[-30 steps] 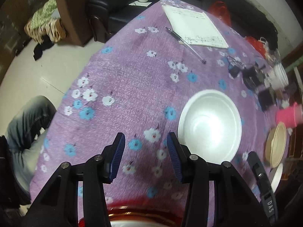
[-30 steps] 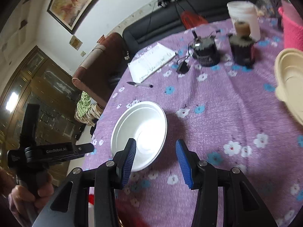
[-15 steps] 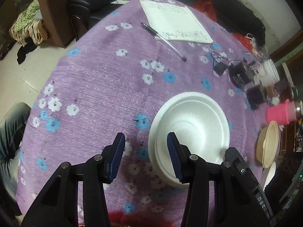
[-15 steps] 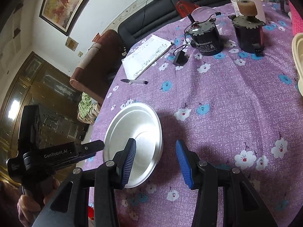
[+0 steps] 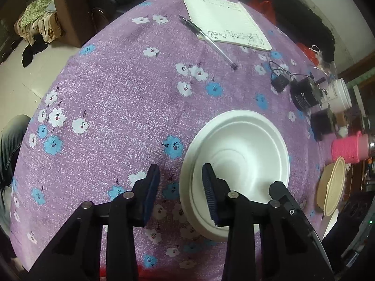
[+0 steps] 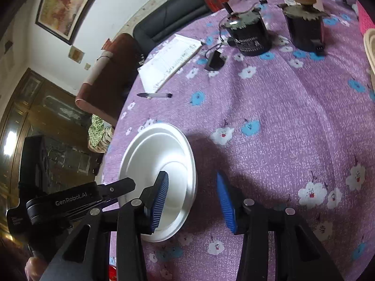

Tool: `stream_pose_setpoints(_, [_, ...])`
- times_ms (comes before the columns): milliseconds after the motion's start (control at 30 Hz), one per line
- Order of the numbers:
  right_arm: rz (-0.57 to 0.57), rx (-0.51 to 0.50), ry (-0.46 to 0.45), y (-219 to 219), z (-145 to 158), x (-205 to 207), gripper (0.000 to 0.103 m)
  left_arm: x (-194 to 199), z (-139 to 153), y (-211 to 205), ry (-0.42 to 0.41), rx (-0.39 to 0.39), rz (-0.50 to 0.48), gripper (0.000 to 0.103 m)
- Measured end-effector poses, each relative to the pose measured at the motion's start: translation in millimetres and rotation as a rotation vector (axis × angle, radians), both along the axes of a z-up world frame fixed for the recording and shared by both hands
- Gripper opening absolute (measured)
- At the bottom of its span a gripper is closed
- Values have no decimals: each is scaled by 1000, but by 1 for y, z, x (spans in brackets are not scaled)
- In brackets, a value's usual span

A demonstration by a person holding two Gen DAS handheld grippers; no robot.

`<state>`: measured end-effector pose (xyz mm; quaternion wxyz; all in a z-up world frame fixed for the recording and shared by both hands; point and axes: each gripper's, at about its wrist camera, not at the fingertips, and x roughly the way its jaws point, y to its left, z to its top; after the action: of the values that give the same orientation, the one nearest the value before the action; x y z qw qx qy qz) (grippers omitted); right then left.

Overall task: Organize plates and bowls
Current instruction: 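Close both grippers together on the white paper plate rim, then lift the white paper plate and carry it over the stack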

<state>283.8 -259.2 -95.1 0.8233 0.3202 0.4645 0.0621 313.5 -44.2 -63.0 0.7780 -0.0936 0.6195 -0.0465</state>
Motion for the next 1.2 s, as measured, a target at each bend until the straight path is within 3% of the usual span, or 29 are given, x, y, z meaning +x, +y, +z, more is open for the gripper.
stream_pose_setpoints(67, [-3, 1, -3, 0, 0, -2, 43, -1, 2, -1, -7, -2, -8, 34])
stream_pose_setpoints(167, [-15, 7, -6, -3, 1, -4, 46, -1, 4, -1, -13, -3, -10, 18])
stream_pose_setpoints(367, [-13, 10, 6, -2, 0, -4, 46, 0, 0, -4, -10, 6, -22, 16])
stream_pose_setpoints(467, [-13, -2, 21, 1, -2, -1, 42, 1, -4, -5, -1, 3, -23, 13])
stream_pose_setpoints(600, [-9, -19, 24, 5, -4, 0, 22, 1, -6, -6, 1, -1, -25, 10])
stream_pose_setpoints(733, [-14, -29, 17, 6, -4, -1, 15, 0, -3, -9, -12, 13, -38, 9])
stream_pose_setpoints(833, [-11, -40, 4, 7, -2, -3, 8, -4, 0, -13, -40, 35, -53, 9])
stream_pose_setpoints(1000, [-10, -58, -29, 8, 6, -9, 8, -15, 13, -15, -99, 54, -66, 9])
stream_pose_setpoints(1200, [-15, -47, -82, 6, 31, -31, 8, -46, 52, -20, -229, 81, -90, 9])
